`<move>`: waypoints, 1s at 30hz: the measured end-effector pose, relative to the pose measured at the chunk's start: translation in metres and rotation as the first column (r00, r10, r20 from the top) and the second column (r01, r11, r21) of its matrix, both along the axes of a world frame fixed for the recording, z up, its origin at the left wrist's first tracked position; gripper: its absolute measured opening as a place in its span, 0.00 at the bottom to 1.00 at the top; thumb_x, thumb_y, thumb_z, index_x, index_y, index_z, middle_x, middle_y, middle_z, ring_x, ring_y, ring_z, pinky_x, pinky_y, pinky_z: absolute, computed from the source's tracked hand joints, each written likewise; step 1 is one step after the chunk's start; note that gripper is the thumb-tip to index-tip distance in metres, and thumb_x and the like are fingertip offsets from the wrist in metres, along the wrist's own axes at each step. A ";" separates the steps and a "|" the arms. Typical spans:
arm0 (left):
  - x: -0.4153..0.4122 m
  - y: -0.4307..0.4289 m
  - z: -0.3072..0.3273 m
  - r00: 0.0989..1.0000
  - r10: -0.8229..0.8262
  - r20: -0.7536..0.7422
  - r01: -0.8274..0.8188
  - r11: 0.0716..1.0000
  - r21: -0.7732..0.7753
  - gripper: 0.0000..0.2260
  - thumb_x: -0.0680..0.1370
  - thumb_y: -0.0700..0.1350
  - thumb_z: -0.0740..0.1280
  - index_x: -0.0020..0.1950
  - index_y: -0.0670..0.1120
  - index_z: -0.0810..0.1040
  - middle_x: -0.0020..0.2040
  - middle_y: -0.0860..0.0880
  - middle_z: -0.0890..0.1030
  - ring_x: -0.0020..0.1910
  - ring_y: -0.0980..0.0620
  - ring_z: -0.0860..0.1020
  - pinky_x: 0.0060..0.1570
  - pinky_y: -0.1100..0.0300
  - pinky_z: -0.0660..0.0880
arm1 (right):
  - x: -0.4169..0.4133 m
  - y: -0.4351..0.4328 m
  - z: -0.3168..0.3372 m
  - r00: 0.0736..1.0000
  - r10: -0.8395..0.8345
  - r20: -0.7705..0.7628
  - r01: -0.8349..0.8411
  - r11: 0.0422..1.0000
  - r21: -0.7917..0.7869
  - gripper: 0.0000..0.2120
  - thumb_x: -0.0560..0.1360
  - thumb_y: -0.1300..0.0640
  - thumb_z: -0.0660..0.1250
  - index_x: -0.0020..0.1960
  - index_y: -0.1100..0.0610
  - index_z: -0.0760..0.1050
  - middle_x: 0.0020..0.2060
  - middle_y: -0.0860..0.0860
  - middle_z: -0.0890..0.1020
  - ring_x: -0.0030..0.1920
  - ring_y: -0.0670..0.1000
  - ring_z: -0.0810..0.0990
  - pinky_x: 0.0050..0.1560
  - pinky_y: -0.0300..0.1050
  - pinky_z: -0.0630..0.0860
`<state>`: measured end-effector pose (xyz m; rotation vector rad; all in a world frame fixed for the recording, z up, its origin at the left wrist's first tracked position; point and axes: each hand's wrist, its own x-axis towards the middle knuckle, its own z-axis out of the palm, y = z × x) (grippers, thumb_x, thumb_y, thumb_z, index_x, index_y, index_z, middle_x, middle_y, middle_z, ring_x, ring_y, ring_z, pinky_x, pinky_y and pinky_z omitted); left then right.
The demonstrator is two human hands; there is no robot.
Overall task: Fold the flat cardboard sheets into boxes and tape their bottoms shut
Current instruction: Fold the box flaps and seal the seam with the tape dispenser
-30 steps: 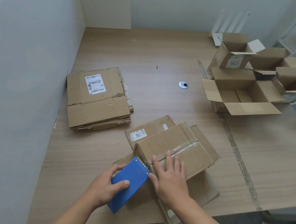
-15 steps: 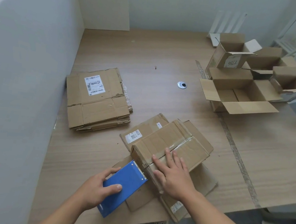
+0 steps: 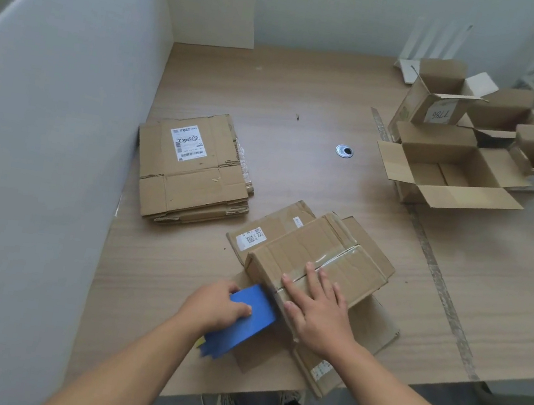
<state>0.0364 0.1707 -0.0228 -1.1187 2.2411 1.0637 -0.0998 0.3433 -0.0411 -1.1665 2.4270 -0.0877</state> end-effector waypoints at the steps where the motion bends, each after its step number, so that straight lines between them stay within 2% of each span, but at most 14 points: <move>1: -0.005 -0.001 0.002 1.000 -0.011 0.017 0.012 1.000 -0.023 0.12 0.72 0.57 0.69 0.52 0.54 0.79 0.50 0.52 0.83 0.47 0.51 0.81 0.49 0.56 0.78 | 0.000 -0.001 0.000 1.000 -0.004 0.009 0.004 1.000 -0.001 0.23 0.83 0.40 0.47 0.77 0.32 0.46 0.79 0.47 0.36 0.78 0.51 0.32 0.75 0.52 0.35; 7: -0.028 0.005 0.007 0.995 -0.049 0.087 0.060 0.990 -0.127 0.17 0.67 0.59 0.66 0.51 0.54 0.81 0.46 0.53 0.82 0.45 0.50 0.81 0.48 0.55 0.79 | -0.001 -0.004 0.000 1.000 -0.029 0.009 0.029 0.999 -0.024 0.24 0.83 0.41 0.49 0.78 0.35 0.49 0.80 0.51 0.39 0.78 0.55 0.33 0.75 0.56 0.35; 11: -0.032 0.015 0.007 0.993 -0.056 0.102 0.078 0.970 -0.229 0.14 0.72 0.57 0.66 0.52 0.52 0.80 0.49 0.50 0.82 0.50 0.47 0.80 0.42 0.57 0.74 | -0.003 -0.004 -0.001 0.999 -0.044 0.013 0.044 0.999 -0.025 0.24 0.83 0.41 0.49 0.78 0.35 0.49 0.80 0.51 0.39 0.78 0.55 0.34 0.75 0.56 0.35; 15: -0.031 0.027 0.012 0.987 -0.118 0.109 0.149 0.924 -0.352 0.12 0.77 0.53 0.64 0.57 0.50 0.78 0.56 0.48 0.82 0.57 0.44 0.79 0.47 0.57 0.71 | -0.002 -0.007 0.003 0.999 -0.048 -0.006 0.048 0.998 -0.028 0.24 0.83 0.41 0.50 0.78 0.35 0.50 0.80 0.51 0.41 0.79 0.56 0.36 0.76 0.57 0.38; 21: -0.006 0.011 0.011 0.999 -0.039 -0.012 0.035 0.978 -0.206 0.15 0.72 0.58 0.65 0.57 0.59 0.78 0.49 0.53 0.82 0.50 0.48 0.80 0.42 0.57 0.73 | -0.002 -0.009 0.010 0.998 -0.069 -0.016 0.068 0.998 -0.017 0.28 0.80 0.37 0.54 0.77 0.35 0.50 0.80 0.51 0.41 0.79 0.56 0.38 0.77 0.56 0.38; 26: 0.035 -0.003 0.012 0.996 0.045 -0.081 -0.054 0.993 -0.105 0.12 0.73 0.58 0.64 0.55 0.60 0.78 0.46 0.57 0.82 0.43 0.56 0.80 0.41 0.57 0.76 | 0.008 -0.017 0.012 0.995 -0.086 -0.048 0.080 0.991 -0.109 0.23 0.78 0.46 0.59 0.72 0.43 0.59 0.80 0.52 0.47 0.79 0.57 0.41 0.77 0.63 0.42; 28: 0.049 -0.005 0.013 0.993 0.072 -0.095 -0.081 0.993 -0.089 0.10 0.74 0.56 0.65 0.55 0.61 0.78 0.47 0.57 0.82 0.44 0.57 0.80 0.45 0.54 0.78 | 0.011 -0.019 0.010 0.995 -0.069 -0.074 0.060 0.990 -0.125 0.27 0.79 0.46 0.59 0.75 0.45 0.56 0.80 0.51 0.47 0.79 0.55 0.41 0.76 0.63 0.42; 30: 0.059 -0.005 0.016 0.985 0.113 -0.133 -0.124 0.990 -0.073 0.11 0.76 0.55 0.65 0.57 0.63 0.78 0.48 0.59 0.82 0.45 0.58 0.80 0.47 0.54 0.78 | 0.013 -0.022 0.008 0.990 -0.070 -0.125 0.055 0.991 -0.118 0.30 0.78 0.40 0.59 0.77 0.43 0.52 0.79 0.51 0.50 0.79 0.55 0.44 0.75 0.63 0.42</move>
